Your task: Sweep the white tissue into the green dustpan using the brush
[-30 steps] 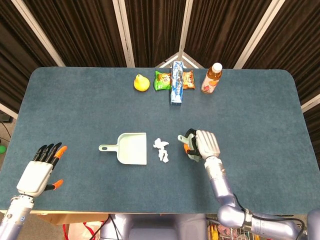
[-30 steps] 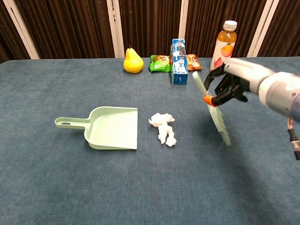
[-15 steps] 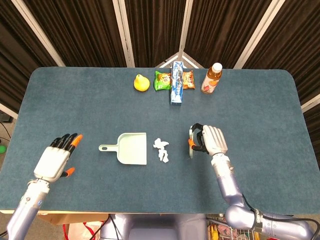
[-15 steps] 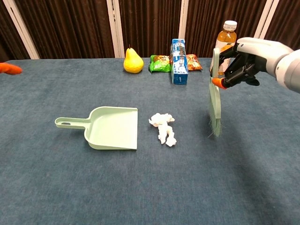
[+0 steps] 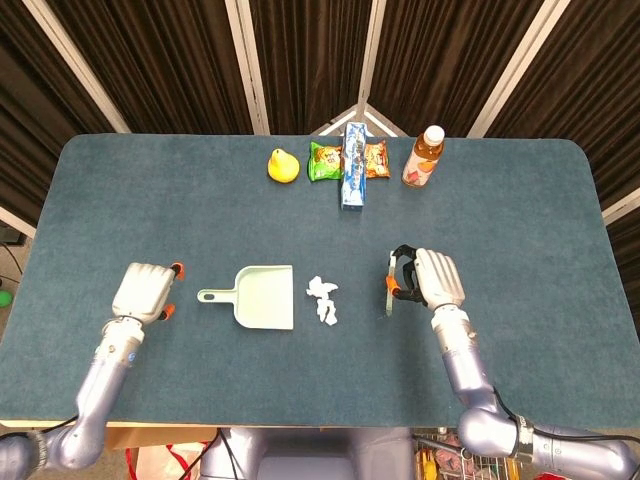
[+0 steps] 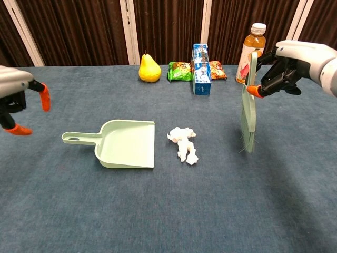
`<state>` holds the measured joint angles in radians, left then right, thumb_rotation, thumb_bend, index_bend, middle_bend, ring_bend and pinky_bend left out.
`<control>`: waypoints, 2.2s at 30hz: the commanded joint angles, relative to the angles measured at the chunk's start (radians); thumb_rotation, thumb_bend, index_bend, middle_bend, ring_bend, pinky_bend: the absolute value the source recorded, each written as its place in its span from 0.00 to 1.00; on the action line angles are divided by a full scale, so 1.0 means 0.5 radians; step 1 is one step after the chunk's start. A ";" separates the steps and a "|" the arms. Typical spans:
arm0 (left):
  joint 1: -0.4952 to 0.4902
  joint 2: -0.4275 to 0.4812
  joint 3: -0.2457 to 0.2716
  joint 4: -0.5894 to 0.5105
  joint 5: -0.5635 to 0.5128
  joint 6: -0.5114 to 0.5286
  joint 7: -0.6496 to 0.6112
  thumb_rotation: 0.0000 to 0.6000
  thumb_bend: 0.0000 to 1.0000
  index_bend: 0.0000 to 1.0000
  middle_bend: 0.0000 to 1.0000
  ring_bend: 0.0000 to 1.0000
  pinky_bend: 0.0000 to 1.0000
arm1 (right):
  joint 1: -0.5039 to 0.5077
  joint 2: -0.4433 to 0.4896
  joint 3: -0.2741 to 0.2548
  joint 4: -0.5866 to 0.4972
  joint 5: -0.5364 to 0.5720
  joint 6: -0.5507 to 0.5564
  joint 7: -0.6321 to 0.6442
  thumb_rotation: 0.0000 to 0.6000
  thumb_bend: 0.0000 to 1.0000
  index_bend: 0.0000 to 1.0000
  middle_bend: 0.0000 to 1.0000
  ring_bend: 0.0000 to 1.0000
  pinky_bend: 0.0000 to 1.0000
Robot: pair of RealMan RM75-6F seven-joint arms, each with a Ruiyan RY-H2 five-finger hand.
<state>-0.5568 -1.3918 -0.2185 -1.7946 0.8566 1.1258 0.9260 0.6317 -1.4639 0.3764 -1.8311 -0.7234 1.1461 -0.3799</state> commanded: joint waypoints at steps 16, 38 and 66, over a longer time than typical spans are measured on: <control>-0.325 -0.403 0.028 0.181 -0.475 0.175 0.222 1.00 0.42 0.40 1.00 0.97 1.00 | 0.020 0.041 -0.052 0.033 0.001 -0.004 0.086 1.00 0.44 0.87 0.86 0.93 0.87; -0.450 -0.555 0.052 0.285 -0.543 0.287 0.203 1.00 0.61 0.54 1.00 0.98 1.00 | 0.032 0.053 -0.108 0.032 -0.010 0.015 0.125 1.00 0.45 0.87 0.86 0.93 0.87; -0.639 -0.720 -0.033 0.330 -0.717 0.338 0.299 1.00 0.61 0.54 1.00 0.98 1.00 | 0.175 -0.472 -0.054 0.034 0.116 0.175 -0.040 1.00 0.46 0.87 0.86 0.93 0.87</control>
<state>-0.8755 -1.7513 -0.2355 -1.6303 0.4980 1.2948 1.0750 0.7104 -1.6903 0.3398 -1.8088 -0.6751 1.2350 -0.3950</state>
